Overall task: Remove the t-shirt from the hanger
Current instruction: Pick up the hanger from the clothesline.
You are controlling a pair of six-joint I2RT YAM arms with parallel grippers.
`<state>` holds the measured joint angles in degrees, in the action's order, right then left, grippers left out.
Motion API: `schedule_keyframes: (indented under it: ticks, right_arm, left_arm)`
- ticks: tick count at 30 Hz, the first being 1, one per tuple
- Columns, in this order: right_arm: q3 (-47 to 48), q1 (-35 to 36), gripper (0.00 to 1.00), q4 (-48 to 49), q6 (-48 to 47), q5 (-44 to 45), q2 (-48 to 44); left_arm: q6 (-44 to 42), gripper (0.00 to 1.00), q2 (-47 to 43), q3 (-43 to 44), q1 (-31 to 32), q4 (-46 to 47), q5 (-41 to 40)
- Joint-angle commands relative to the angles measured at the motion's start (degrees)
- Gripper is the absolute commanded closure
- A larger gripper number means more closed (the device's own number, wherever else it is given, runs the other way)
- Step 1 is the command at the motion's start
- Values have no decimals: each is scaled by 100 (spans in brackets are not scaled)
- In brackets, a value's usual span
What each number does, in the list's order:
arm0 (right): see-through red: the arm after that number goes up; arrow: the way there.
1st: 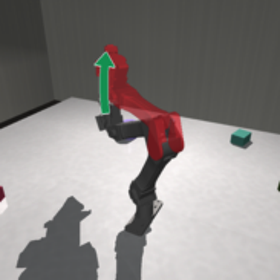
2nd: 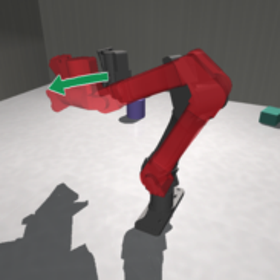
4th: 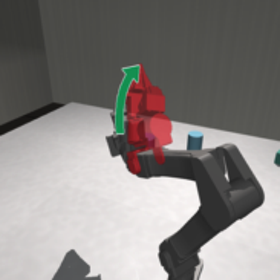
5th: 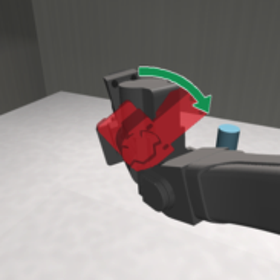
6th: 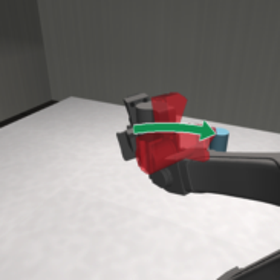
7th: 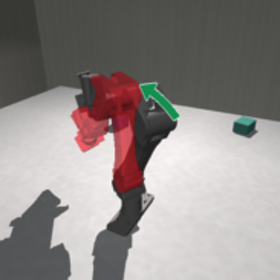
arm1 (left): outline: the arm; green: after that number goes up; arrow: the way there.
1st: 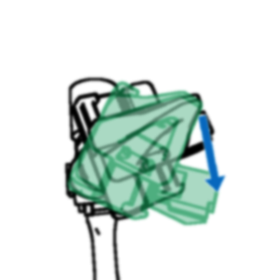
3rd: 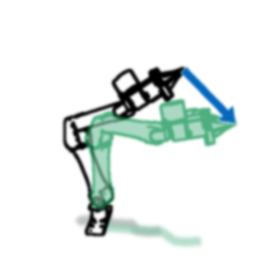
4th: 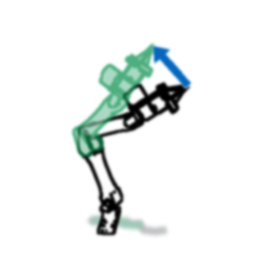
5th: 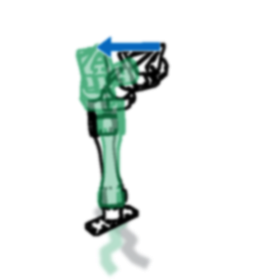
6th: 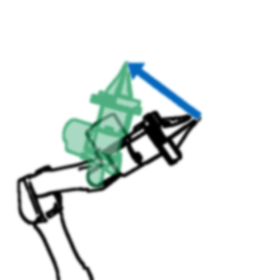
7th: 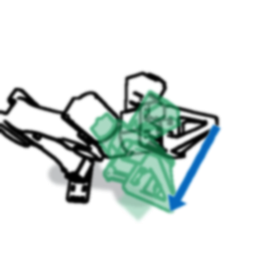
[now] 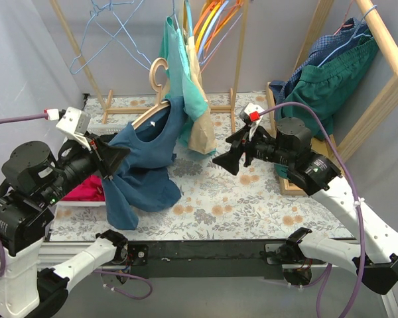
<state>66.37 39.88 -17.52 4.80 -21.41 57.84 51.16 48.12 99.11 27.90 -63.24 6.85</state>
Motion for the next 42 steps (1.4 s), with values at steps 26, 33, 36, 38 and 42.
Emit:
schedule_keyframes:
  ticks: [26, 33, 36, 38, 42]
  right_arm:
    - [861, 20, 4, 125, -1183, -303, -1179]
    - [623, 20, 4, 248, -1192, -250, -1048]
    - [351, 20, 14, 589, -982, -127, -1029]
    - [-77, 20, 20, 836, -841, -205, -1117]
    - [-677, 20, 20, 1180, -594, -250, -1380]
  left_arm:
    - [44, 100, 207, -153, 5, 1446, 2742]
    - [-193, 100, -294, -1877, 5, 2088, 3506]
    - [-386, 100, -487, -2246, 5, 2167, 3797]
    - [-475, 100, -531, -2308, 14, 2071, 3859]
    - [-571, 100, -663, -2527, 5, 1956, 3981]
